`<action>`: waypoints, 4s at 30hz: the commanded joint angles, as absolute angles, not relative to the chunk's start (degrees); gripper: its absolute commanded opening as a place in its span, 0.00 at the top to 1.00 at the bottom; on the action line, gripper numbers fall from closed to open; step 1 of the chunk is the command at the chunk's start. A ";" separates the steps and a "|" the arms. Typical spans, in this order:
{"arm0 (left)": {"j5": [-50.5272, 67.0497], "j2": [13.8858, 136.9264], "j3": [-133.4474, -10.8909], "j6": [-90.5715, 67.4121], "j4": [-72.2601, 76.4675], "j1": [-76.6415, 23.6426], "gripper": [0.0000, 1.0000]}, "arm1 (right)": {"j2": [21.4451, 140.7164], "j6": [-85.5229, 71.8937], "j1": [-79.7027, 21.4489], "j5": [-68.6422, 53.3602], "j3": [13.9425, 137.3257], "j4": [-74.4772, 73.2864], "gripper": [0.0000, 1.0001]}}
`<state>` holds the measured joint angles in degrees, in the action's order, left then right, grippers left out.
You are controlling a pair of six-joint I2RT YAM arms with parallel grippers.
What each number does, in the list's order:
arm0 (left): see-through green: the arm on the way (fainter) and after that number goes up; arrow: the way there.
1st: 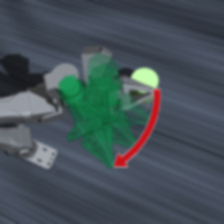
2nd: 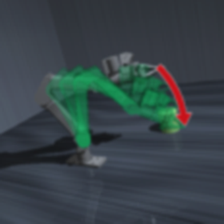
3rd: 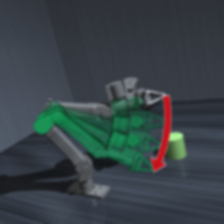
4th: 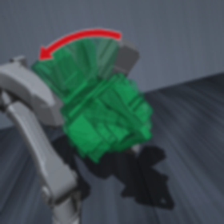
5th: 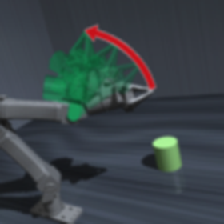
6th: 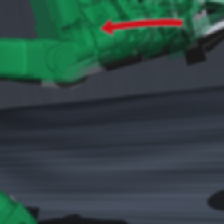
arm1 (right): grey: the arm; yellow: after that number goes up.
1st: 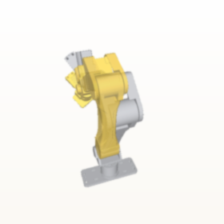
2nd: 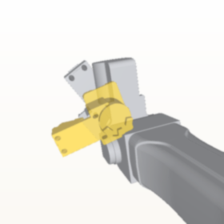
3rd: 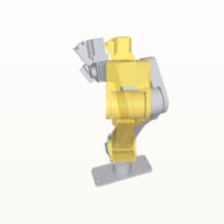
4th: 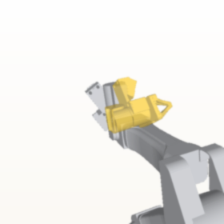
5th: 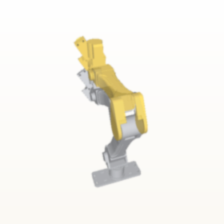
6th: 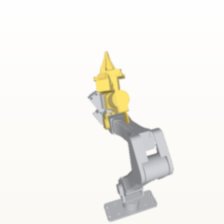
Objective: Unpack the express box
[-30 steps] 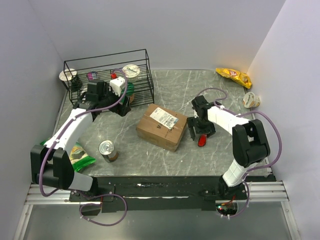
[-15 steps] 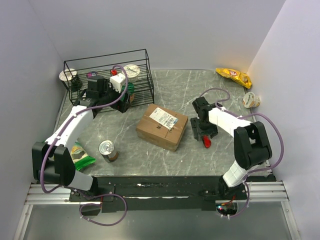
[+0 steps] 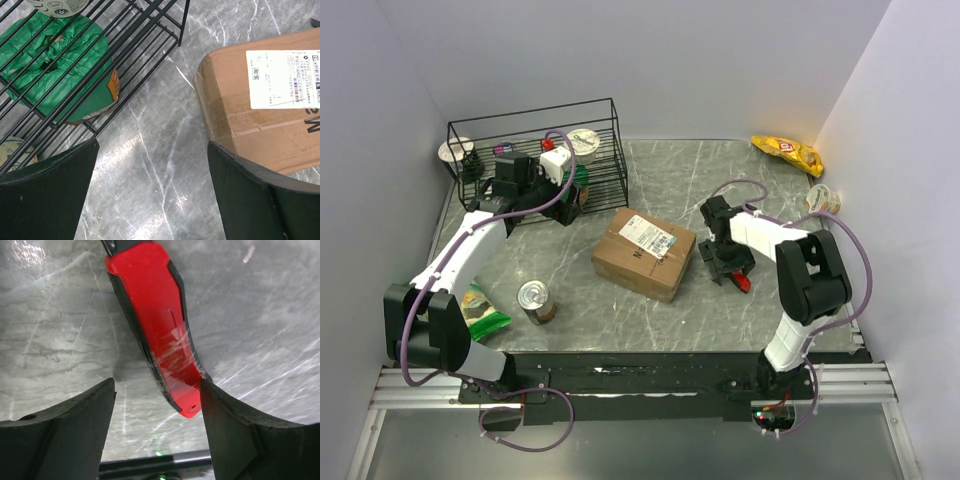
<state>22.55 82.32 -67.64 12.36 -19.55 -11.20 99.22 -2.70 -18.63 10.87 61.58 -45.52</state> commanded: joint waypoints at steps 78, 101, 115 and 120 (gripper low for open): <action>35.33 72.15 -73.04 69.06 -8.35 -29.97 0.14 | 111.80 41.31 -23.29 -46.41 132.02 -85.61 1.00; 31.03 81.47 -75.24 89.74 -11.51 -31.99 0.55 | 109.16 47.11 -26.54 -42.10 131.13 -85.78 1.00; 33.72 83.93 -85.12 43.56 -12.29 -28.49 0.99 | 92.57 24.28 -10.05 -53.51 112.36 -47.39 0.04; 50.33 85.69 -87.37 16.32 -7.48 -21.81 0.99 | 84.03 20.74 -8.96 -57.56 97.92 -32.44 0.00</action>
<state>35.31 86.26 -84.88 45.08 -13.67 -26.24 90.63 27.09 -7.62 -50.74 102.39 -50.94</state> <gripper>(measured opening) 0.217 0.994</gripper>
